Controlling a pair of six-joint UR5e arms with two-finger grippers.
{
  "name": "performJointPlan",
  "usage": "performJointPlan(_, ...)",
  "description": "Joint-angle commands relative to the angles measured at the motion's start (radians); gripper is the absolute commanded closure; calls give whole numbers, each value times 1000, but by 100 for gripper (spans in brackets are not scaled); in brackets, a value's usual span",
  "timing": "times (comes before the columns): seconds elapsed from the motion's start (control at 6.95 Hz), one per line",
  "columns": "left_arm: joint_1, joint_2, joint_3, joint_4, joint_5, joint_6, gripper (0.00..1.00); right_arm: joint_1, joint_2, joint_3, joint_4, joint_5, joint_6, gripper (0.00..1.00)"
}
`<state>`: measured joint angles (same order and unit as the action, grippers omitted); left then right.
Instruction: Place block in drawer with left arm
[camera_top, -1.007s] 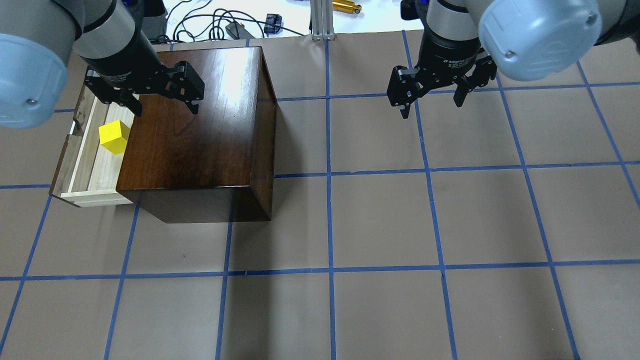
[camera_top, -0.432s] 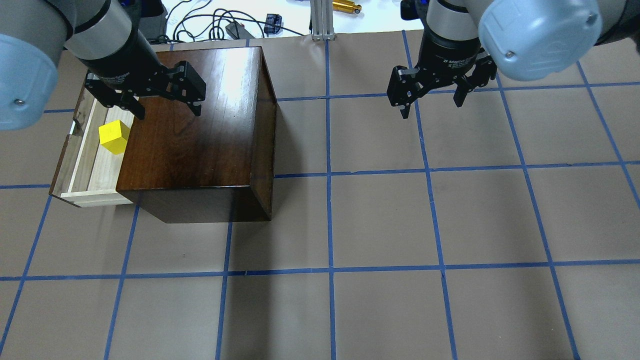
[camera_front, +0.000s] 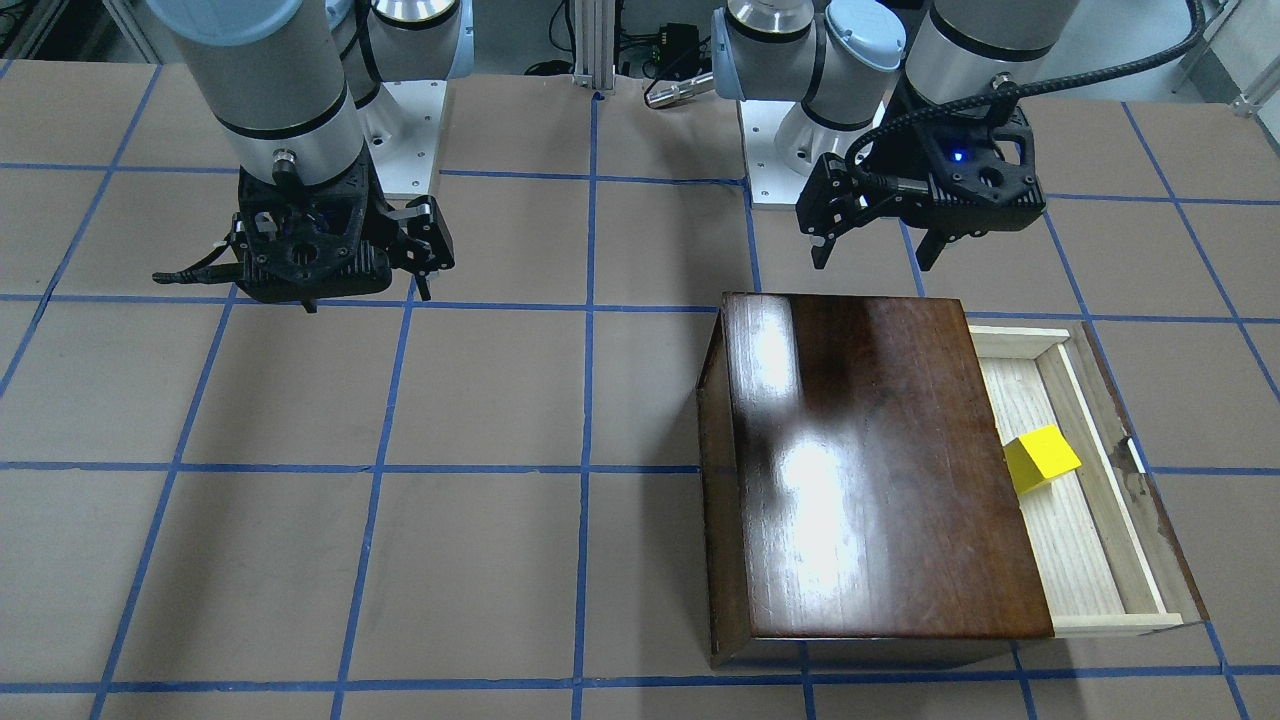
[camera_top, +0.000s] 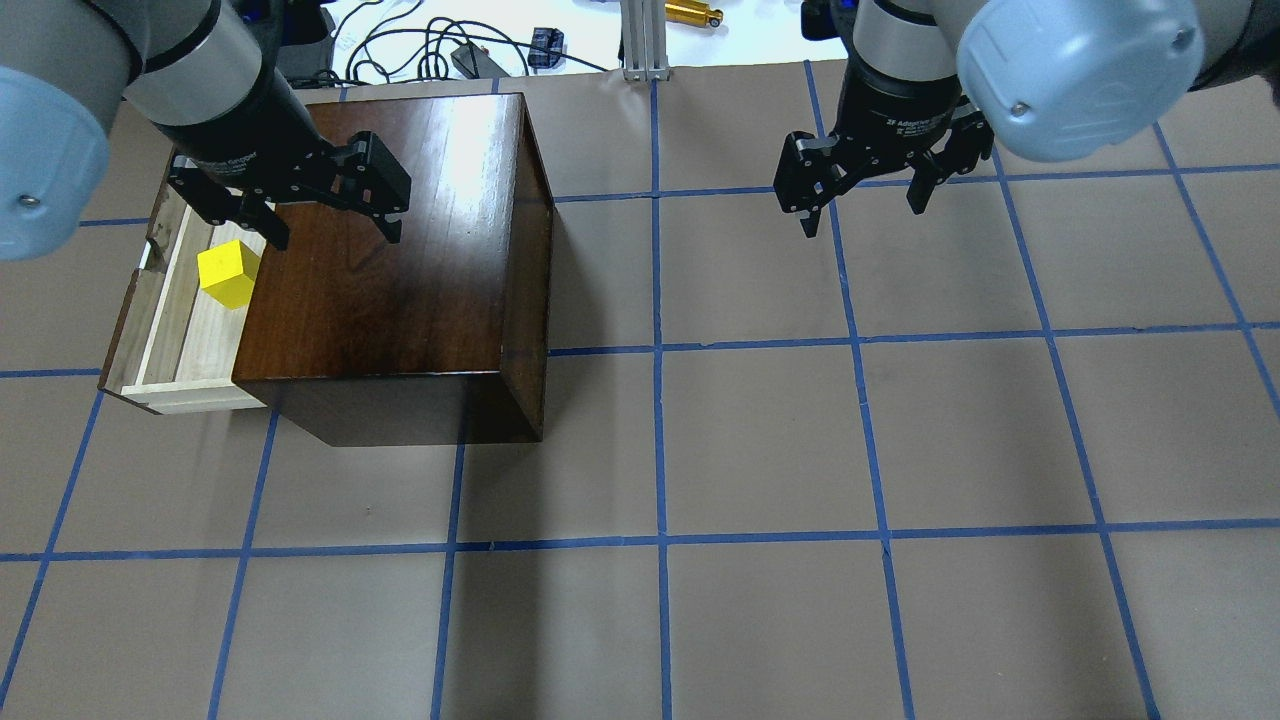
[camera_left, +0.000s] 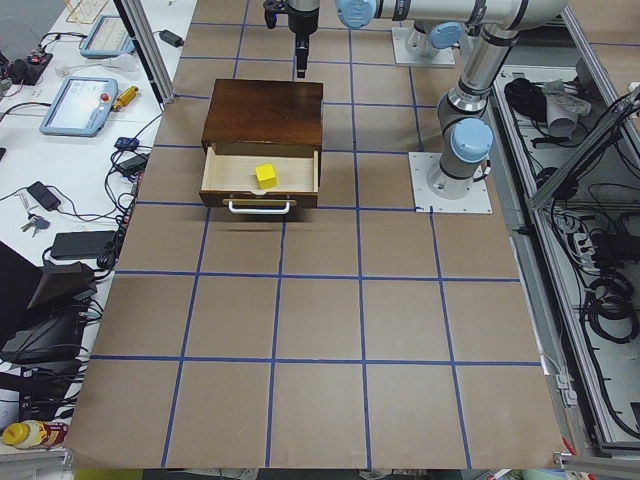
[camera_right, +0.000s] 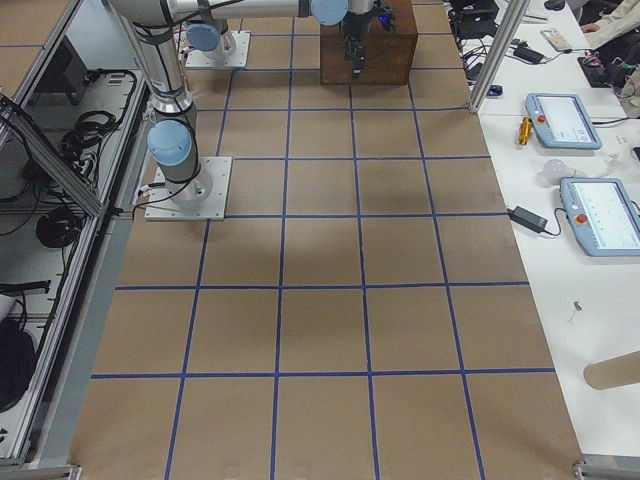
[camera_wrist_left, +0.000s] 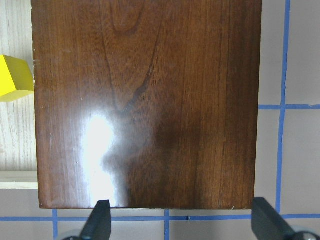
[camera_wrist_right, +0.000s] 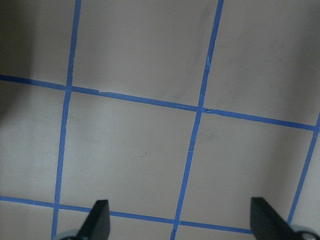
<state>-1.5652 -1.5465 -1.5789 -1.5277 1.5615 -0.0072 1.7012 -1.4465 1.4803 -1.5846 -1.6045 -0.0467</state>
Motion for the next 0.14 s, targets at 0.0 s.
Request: performJointPlan(0.0,2,-1,-1,1,0,4,0,0,0,0,0,0,1,0)
